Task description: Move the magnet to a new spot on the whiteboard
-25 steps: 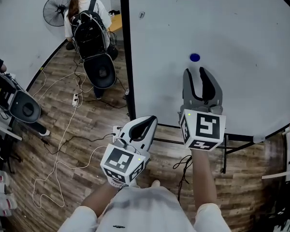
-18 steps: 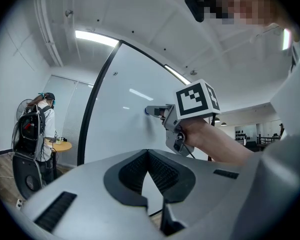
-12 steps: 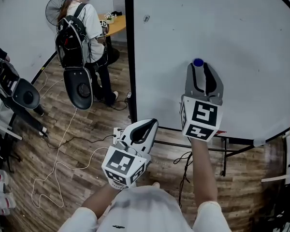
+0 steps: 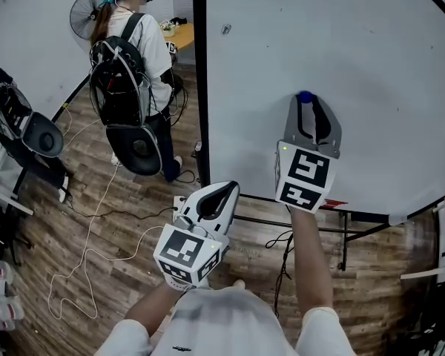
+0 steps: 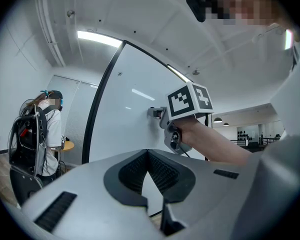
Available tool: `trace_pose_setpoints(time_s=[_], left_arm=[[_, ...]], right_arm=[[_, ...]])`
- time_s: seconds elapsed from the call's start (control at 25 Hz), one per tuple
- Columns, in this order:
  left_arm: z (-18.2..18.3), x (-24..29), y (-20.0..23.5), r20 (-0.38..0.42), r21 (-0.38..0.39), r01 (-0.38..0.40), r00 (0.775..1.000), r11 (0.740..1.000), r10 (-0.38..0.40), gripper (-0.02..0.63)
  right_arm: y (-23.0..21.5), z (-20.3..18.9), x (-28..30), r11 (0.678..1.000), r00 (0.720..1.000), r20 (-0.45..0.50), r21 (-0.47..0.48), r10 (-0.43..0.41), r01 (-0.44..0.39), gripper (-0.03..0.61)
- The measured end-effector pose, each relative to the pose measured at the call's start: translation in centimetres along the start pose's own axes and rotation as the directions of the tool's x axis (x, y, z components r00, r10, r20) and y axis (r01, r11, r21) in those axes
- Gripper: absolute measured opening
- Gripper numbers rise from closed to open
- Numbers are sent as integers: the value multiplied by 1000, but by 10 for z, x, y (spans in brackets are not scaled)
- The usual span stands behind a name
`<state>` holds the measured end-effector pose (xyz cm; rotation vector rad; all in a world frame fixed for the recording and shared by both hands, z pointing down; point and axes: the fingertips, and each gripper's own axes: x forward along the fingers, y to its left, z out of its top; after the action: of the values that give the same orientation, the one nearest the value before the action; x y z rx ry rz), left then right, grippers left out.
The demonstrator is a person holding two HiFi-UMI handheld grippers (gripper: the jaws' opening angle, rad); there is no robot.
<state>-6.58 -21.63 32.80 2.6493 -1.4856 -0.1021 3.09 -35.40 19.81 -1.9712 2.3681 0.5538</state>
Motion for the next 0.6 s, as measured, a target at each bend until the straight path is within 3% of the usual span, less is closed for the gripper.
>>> trace_pose_setpoints(time_s=[0.32,0.6], left_arm=[[2,1,-6,-4,0,9,1000,1000,-9,6],[11,8,-8,-4,0,4,1000,1000,-4,6]], right_arm=[[-6,0,-1,993,996,8,86,87,-87,124],[-14,-1,11,988,995,-4,119,100,-99,121]])
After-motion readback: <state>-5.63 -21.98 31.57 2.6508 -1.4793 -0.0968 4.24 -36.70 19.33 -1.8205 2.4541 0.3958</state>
